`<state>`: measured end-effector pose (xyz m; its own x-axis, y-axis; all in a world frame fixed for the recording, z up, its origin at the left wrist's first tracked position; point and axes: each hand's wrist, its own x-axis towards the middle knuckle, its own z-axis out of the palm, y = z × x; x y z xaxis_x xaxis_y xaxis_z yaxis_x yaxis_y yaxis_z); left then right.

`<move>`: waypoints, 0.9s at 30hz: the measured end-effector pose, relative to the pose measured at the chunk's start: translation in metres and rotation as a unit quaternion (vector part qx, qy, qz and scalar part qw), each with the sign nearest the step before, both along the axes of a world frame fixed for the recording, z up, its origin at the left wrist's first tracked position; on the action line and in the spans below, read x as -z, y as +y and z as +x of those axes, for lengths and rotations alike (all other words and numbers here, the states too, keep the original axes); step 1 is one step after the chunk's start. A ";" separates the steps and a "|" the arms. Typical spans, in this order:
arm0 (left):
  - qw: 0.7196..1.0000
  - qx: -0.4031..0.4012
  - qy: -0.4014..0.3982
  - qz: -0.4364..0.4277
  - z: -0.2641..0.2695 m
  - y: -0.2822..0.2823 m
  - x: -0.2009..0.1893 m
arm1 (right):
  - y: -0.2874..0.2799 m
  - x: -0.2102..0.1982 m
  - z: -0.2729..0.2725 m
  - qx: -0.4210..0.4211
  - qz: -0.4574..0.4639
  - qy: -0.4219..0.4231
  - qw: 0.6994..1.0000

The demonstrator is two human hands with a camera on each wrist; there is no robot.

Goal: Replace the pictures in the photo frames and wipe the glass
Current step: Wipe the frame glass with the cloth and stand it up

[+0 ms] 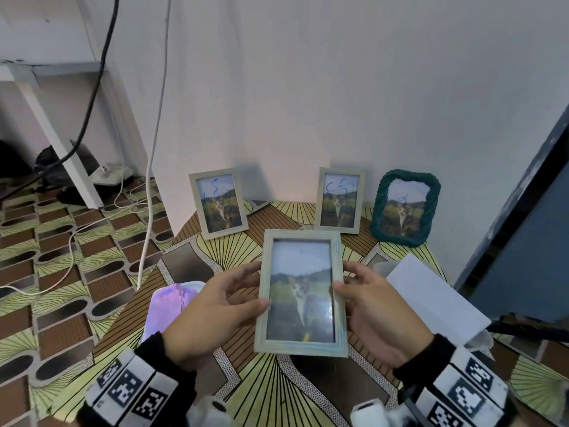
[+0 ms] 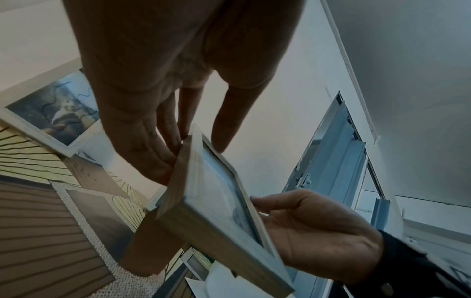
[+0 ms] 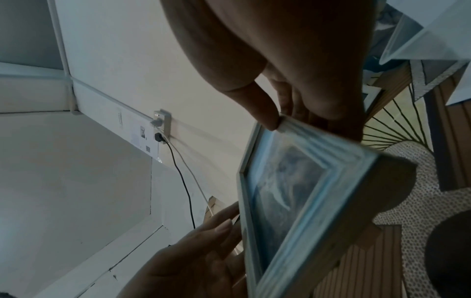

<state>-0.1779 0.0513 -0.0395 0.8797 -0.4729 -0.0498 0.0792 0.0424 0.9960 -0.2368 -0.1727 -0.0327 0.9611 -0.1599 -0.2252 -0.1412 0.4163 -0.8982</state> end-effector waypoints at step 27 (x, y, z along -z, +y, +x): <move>0.990 -0.128 -0.050 0.027 0.238 -0.064 -0.025 | -0.010 -0.011 0.259 0.083 -0.192 -0.120 0.971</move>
